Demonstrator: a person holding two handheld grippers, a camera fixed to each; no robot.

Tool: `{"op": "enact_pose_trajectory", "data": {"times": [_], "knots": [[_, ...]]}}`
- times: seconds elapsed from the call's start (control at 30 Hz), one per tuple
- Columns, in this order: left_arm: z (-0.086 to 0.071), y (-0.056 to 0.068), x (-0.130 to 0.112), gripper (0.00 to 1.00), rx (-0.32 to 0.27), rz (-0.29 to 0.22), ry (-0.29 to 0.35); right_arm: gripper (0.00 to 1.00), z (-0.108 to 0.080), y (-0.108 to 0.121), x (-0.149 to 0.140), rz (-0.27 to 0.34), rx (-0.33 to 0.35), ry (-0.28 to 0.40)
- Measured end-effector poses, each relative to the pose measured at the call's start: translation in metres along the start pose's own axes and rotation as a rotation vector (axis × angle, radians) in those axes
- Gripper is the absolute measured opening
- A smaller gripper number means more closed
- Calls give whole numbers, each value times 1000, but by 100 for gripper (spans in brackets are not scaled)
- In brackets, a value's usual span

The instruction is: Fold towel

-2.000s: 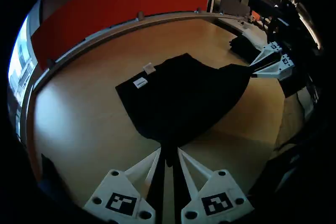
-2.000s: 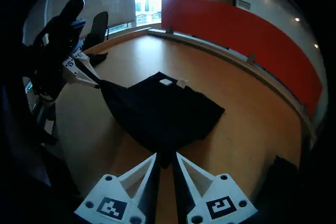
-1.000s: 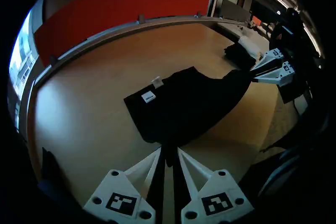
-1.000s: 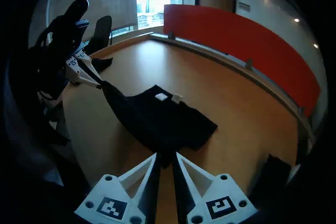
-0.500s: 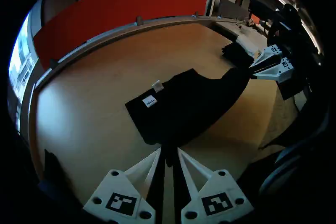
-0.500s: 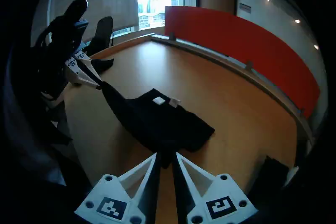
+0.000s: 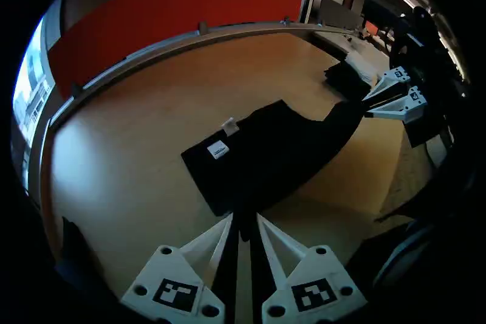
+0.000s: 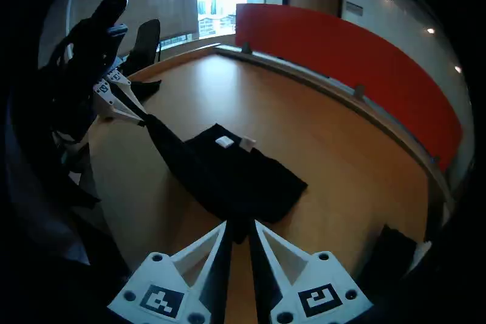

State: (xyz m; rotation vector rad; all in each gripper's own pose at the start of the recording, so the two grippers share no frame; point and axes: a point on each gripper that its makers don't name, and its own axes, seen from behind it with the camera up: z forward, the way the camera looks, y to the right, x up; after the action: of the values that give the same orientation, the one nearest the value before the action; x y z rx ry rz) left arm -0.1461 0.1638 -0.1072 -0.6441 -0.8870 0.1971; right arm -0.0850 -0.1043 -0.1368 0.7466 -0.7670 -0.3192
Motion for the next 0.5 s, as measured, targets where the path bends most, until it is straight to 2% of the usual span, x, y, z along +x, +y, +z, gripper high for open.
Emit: {"op": "enact_pose_trajectory", "data": {"times": [0.27, 0.5], "knots": [[17, -9, 10, 11, 5, 0, 4, 19, 16, 16, -4, 30, -13, -33], [35, -23, 16, 12, 26, 19, 0, 19, 33, 29, 1, 47, -5, -38]]}}
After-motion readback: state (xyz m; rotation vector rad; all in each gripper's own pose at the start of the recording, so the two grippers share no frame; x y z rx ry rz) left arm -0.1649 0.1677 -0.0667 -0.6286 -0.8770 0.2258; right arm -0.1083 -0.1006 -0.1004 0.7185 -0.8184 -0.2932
